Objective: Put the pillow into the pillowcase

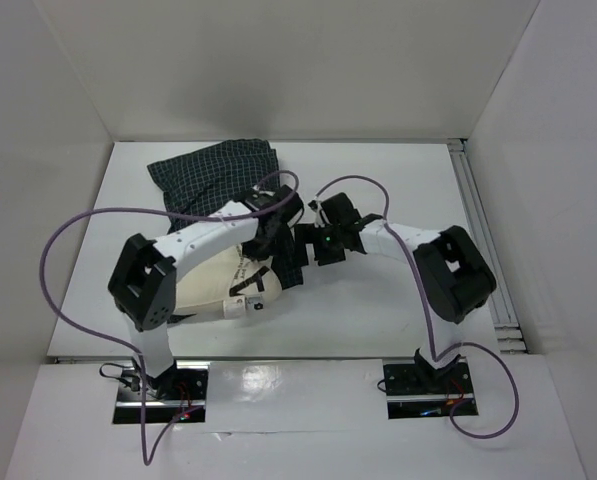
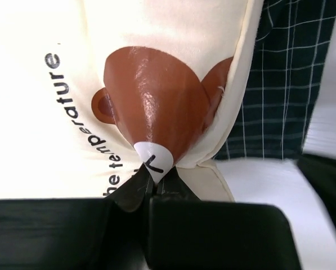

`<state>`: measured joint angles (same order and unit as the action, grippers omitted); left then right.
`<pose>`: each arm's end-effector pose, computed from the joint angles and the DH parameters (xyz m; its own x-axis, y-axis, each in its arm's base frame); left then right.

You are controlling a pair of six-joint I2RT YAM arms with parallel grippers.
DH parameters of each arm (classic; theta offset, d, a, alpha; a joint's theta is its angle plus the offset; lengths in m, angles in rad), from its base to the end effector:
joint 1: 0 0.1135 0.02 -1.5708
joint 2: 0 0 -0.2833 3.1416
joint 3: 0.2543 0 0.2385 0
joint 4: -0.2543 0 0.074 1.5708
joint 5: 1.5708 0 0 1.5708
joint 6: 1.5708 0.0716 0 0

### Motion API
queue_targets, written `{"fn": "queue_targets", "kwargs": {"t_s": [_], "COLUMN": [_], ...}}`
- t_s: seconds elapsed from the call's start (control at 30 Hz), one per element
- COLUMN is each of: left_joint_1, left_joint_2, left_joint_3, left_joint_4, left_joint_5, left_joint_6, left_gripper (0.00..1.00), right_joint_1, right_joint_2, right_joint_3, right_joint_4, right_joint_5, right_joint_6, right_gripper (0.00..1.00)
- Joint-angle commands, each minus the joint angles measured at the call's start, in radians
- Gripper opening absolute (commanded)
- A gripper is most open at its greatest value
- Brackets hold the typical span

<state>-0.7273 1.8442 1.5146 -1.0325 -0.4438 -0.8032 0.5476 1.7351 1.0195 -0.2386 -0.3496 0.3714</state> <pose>0.2916 -0.2184 0.2327 -0.8917 -0.0763 -0.4461 -0.1550 0.9776 0.1426 0.2960 0.2092 0.1716 -0.8880 -0.1421 -0.4374 -0.3606 0.8055 0.4703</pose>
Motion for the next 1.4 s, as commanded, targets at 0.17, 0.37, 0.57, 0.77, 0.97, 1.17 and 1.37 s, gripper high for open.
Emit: {"fn": "queue_targets", "kwargs": {"t_s": [0.17,0.37,0.57,0.77,0.97,1.17,1.37], "left_joint_1": [0.078,0.078,0.111,0.020,0.037,-0.017,-0.055], "left_joint_2": [-0.198,-0.232,-0.229,-0.149,0.011,0.173,0.200], "left_joint_3": [-0.001,-0.010,0.056,0.427,0.208,0.340,0.390], "left_joint_4": [0.088,0.088,0.056,-0.322,-0.020,-0.020,0.006], "left_joint_5": [0.132,0.134,0.134,0.063,0.094,0.080,0.068], "left_joint_6": [0.082,0.082,0.004,-0.171,-0.385,-0.502,-0.528], "left_gripper": [0.00,0.00,0.00,0.00,0.00,0.00,0.00], "right_joint_1": [0.061,0.061,0.100,0.236,0.258,0.270,0.270], "right_joint_2": [0.220,0.236,-0.090,-0.443,-0.508,-0.629,-0.666], "right_joint_3": [0.249,0.303,0.245,0.102,-0.142,-0.098,-0.139], "right_joint_4": [0.131,0.174,0.028,-0.164,-0.093,-0.234,-0.327], "right_joint_5": [-0.068,-0.088,-0.052,-0.055,-0.075,-0.042,-0.029], "right_joint_6": [-0.069,-0.078,-0.078,0.066,0.089,0.048,0.027], "right_gripper": [0.97,0.00,0.00,0.00,0.00,0.00,0.00]}}
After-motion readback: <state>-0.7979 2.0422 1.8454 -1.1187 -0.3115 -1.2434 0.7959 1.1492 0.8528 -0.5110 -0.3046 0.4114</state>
